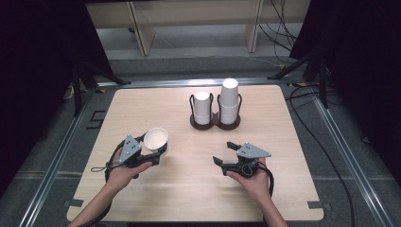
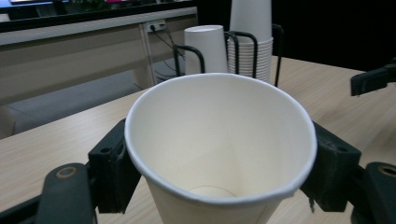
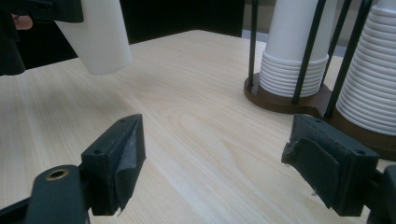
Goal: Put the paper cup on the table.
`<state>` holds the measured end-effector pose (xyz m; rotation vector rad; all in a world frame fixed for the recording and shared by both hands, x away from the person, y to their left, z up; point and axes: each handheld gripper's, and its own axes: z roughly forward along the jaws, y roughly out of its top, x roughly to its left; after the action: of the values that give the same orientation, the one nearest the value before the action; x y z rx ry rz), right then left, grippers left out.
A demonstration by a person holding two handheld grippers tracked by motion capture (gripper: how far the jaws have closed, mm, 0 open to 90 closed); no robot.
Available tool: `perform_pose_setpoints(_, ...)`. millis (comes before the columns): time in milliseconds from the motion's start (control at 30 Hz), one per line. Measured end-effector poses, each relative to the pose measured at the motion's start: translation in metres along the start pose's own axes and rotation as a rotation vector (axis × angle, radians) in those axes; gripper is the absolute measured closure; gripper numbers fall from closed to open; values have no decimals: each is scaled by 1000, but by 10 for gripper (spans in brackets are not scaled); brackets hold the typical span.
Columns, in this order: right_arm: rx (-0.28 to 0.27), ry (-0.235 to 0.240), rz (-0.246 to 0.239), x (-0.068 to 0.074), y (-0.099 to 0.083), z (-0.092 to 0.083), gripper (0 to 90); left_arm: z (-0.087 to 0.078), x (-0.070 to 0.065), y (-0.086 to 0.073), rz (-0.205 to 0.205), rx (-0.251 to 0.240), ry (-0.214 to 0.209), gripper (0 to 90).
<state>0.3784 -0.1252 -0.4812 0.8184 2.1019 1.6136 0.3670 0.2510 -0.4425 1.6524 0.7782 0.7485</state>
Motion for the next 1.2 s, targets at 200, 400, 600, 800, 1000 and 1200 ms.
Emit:
perform_pose_setpoints(200,-3,-9,13,-1,0,-2,196,-10,10,-12,-13,12,89,242)
perform_pose_setpoints(400,8,-4,48,-1,0,-4,198,-19,20,-23,-10,18,164,241)
perform_pose_setpoints(600,-3,-15,35,-2,-1,-4,197,-26,28,-34,-15,39,219,241)
perform_pose_setpoints(800,2,-3,50,-2,-1,-3,198,-30,36,-41,-45,67,264,240)
perform_pose_setpoints(1000,0,-13,43,-2,-2,-3,197,-29,40,-49,-79,74,273,237)
perform_pose_setpoints(1200,5,-10,35,-3,-4,-3,197,-27,42,-55,-93,79,274,230)
